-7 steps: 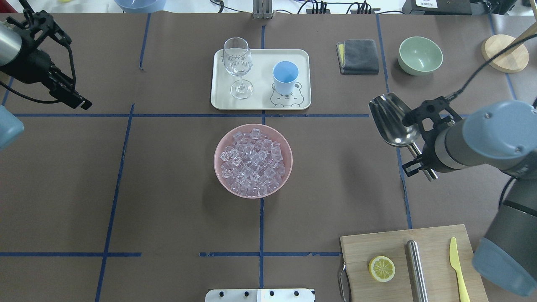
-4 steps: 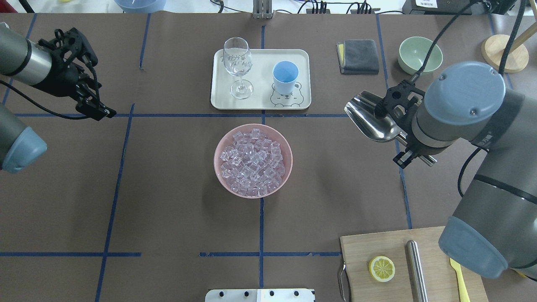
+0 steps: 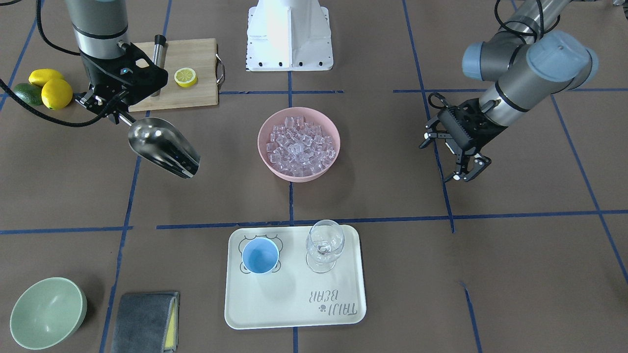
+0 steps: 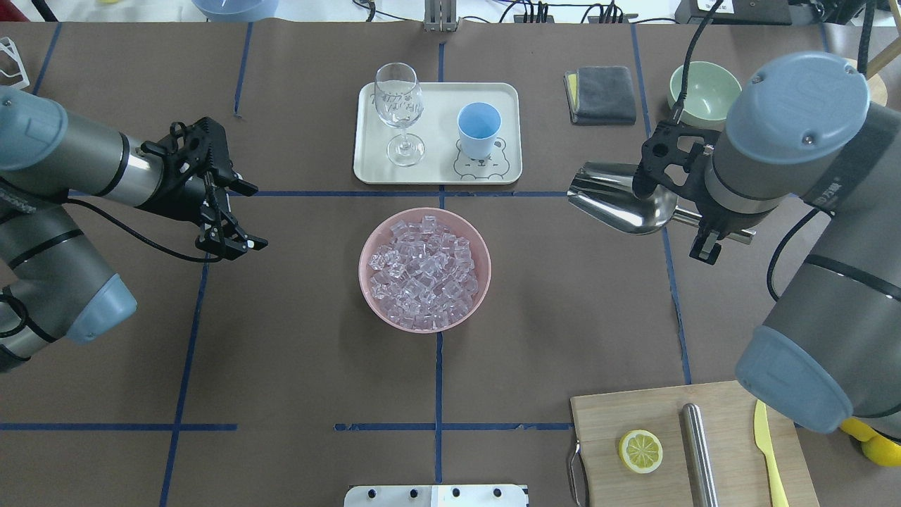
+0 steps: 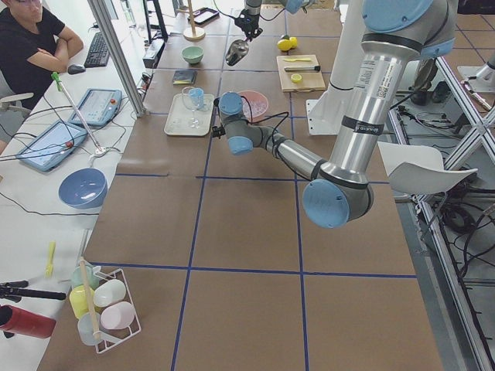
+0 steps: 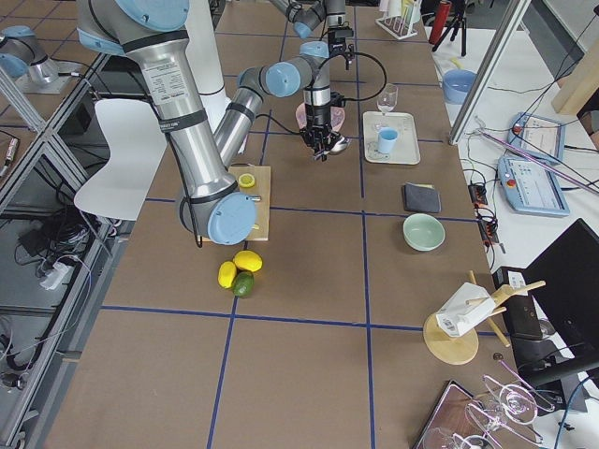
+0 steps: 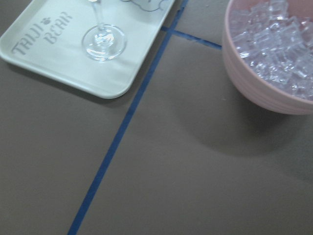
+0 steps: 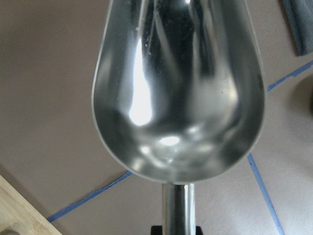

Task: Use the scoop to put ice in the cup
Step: 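Carry the scoop toward the pink bowl while the left gripper approaches its rim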

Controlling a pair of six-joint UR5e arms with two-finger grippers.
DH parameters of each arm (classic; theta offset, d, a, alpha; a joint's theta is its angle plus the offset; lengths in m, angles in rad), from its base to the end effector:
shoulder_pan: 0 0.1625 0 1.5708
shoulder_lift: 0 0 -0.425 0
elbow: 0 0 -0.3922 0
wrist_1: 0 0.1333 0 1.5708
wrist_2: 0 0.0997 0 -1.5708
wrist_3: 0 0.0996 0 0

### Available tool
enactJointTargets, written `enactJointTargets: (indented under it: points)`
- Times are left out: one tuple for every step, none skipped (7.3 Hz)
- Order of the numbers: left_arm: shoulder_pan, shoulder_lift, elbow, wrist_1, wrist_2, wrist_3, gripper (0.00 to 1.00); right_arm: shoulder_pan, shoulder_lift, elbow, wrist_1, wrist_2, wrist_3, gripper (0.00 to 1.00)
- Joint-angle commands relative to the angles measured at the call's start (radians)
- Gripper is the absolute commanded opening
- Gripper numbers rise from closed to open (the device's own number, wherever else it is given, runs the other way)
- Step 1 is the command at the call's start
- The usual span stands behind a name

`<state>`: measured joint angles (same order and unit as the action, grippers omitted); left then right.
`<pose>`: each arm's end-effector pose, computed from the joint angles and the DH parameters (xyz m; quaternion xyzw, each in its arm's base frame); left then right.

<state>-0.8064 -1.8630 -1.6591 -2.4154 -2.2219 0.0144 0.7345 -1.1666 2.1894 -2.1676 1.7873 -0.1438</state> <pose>0.3591 -0.4799 0.3569 0.4111 0.4430 0.4644 0.6474 -0.2979 -0.4198 0.2659 0.1618 -0.1706 -0.4775 0.8466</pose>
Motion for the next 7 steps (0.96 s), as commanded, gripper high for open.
enactJointTargets:
  points:
    - [0.048, -0.007, 0.076, -0.175, -0.004, -0.01, 1.0, 0.012, 0.065, -0.028, -0.07, 0.032, -0.06, 0.0]
    - [0.105, -0.039, 0.091, -0.179, -0.002, -0.01, 1.0, 0.016, 0.085, -0.031, -0.099, 0.04, -0.06, 0.0]
    - [0.115, -0.056, 0.104, -0.179, -0.005, -0.04, 1.0, 0.014, 0.106, -0.045, -0.116, 0.037, -0.06, 0.0]
    - [0.134, -0.067, 0.107, -0.192, -0.005, -0.075, 1.0, 0.016, 0.107, -0.045, -0.113, 0.038, -0.06, 0.0]
    - [0.144, -0.068, 0.142, -0.259, -0.005, -0.089, 1.0, 0.016, 0.105, -0.04, -0.109, 0.038, -0.054, 0.0]
    - [0.15, -0.068, 0.18, -0.346, -0.004, -0.135, 1.0, 0.013, 0.108, -0.037, -0.11, 0.034, -0.053, 0.0]
    - [0.18, -0.073, 0.208, -0.396, 0.022, -0.171, 1.0, 0.011, 0.117, -0.045, -0.118, 0.027, -0.053, 0.0]
